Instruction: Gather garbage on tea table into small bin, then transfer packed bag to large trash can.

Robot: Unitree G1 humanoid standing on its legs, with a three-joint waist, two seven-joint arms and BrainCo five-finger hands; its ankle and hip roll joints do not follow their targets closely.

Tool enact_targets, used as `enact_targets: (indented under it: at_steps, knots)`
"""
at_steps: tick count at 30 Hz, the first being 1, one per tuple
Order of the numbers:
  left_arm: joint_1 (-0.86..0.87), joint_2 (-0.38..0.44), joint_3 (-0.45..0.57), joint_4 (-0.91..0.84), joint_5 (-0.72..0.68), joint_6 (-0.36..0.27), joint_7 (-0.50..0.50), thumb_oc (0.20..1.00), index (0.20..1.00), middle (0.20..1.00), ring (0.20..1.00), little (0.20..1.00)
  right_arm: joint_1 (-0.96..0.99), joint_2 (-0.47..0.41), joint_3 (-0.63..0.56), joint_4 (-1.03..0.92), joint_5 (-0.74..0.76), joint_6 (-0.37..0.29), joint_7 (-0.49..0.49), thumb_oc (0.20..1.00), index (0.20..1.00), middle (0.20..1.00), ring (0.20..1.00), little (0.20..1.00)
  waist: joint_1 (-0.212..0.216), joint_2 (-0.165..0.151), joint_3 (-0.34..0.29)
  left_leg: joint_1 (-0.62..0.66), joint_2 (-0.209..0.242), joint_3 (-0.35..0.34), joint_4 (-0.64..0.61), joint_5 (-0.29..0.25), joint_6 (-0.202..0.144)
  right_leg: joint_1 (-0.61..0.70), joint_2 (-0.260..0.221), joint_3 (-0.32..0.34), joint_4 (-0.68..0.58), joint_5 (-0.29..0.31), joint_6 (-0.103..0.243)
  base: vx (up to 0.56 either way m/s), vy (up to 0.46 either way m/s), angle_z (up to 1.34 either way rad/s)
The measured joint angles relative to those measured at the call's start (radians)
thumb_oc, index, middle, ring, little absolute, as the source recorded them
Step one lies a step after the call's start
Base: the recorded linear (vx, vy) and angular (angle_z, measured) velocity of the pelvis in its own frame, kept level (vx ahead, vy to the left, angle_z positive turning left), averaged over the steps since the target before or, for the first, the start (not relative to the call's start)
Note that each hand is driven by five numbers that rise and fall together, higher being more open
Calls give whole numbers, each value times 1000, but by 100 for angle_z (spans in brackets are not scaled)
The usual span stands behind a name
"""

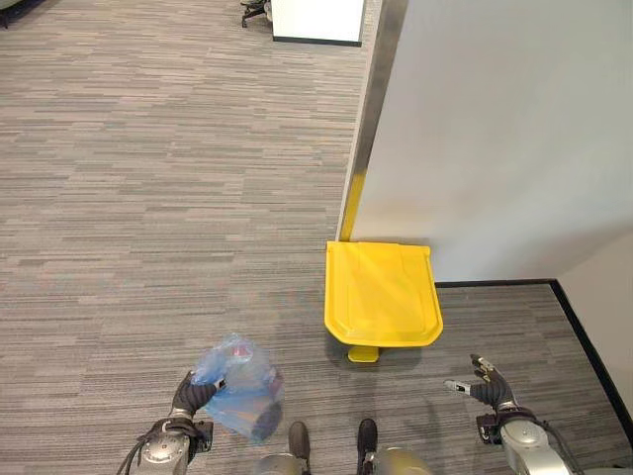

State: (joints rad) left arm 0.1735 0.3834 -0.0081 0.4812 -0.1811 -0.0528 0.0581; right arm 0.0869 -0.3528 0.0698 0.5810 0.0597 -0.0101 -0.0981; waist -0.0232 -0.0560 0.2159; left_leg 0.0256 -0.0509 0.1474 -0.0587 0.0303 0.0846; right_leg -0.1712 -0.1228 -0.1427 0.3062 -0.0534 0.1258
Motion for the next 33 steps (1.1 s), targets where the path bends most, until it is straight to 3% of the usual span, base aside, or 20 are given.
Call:
enact_targets:
  at_steps: [2,4,7,9,10,12,14,15,18,24,30,33]
  knots:
    - [-38,6,1,2,0,0,-1,200,200,200,200,200,-6,0,0,-1,0,0,0,1000,1000,1000,1000,1000,2,9,13,-3,3,-17,8,-2,4,-56,-12,-27,-19,2,9,183,3,29]
    - [-80,8,2,22,1,0,0,200,200,200,200,200,-3,0,0,-2,0,0,-2,1000,1000,1000,1000,1000,-22,3,24,-3,1,-49,28,-16,23,-97,-23,-69,-196,66,36,272,-13,51]
    - [-101,-2,4,66,1,0,4,200,200,200,200,200,2,2,-5,0,1,0,-4,1000,1000,1000,1000,1000,-54,-22,36,10,-20,-94,72,-56,28,-134,-28,-82,-345,114,67,183,-31,47]
    - [-75,-1,5,74,1,0,9,200,200,200,200,200,23,1,-12,1,1,0,-10,1000,1000,1000,1000,1000,-58,-38,27,48,-34,-115,68,-84,10,-122,-28,-85,-320,125,64,379,-128,44]
    - [-67,-8,2,74,1,1,17,200,200,200,200,200,39,0,-50,5,4,-1,-14,1000,1000,1000,1000,1000,-60,-48,17,59,-29,-148,74,-123,-19,-87,-22,-75,-318,110,28,450,-196,47]
    - [-63,-23,0,74,1,0,20,200,200,200,200,200,30,-5,-85,25,22,-1,-27,1000,1000,1000,1000,1000,-67,-4,24,79,21,-187,90,-149,-57,-61,21,-84,-289,88,-9,260,-145,44]
    - [-58,-23,4,74,0,-1,21,200,200,200,200,200,7,-16,-86,44,42,-1,-31,1000,1000,1000,1000,1000,-70,13,18,109,66,-193,105,-165,-90,-54,55,-107,-216,65,-43,133,-70,9]
    - [-61,-23,6,73,0,-1,21,200,200,200,200,200,-8,-24,-86,42,42,-4,-32,1000,1000,1000,1000,1000,-71,16,18,117,80,-192,109,-168,-95,-50,70,-112,-201,44,-65,92,-45,1]
    - [-79,-23,6,72,-1,-1,20,200,200,200,200,200,-46,-54,-92,35,61,-6,-33,1000,1000,1000,1000,1000,-87,23,14,117,110,-189,104,-166,-97,-59,97,-127,-186,29,-80,36,-13,0]
    - [-100,-23,-3,71,0,-1,8,200,200,200,200,200,-56,-67,-62,13,69,-4,-30,1000,1000,1000,1000,1000,-104,23,10,124,114,-163,65,-176,-113,-88,104,-100,-169,30,-81,-14,19,-14]
    - [-94,-24,-91,32,5,-3,-31,200,200,200,200,200,-92,-42,143,-50,32,-1,26,1000,1000,1000,1000,1000,-94,9,-18,108,58,-150,53,-178,-90,-119,59,-58,-170,53,-41,-6,14,-11]
    - [-97,-22,-110,32,5,-4,-38,200,200,200,200,200,-152,-36,181,-63,19,-2,40,1000,1000,1000,1000,1000,-76,12,-33,86,60,-152,62,-175,-95,-135,60,-58,-169,54,-42,1,-8,2]
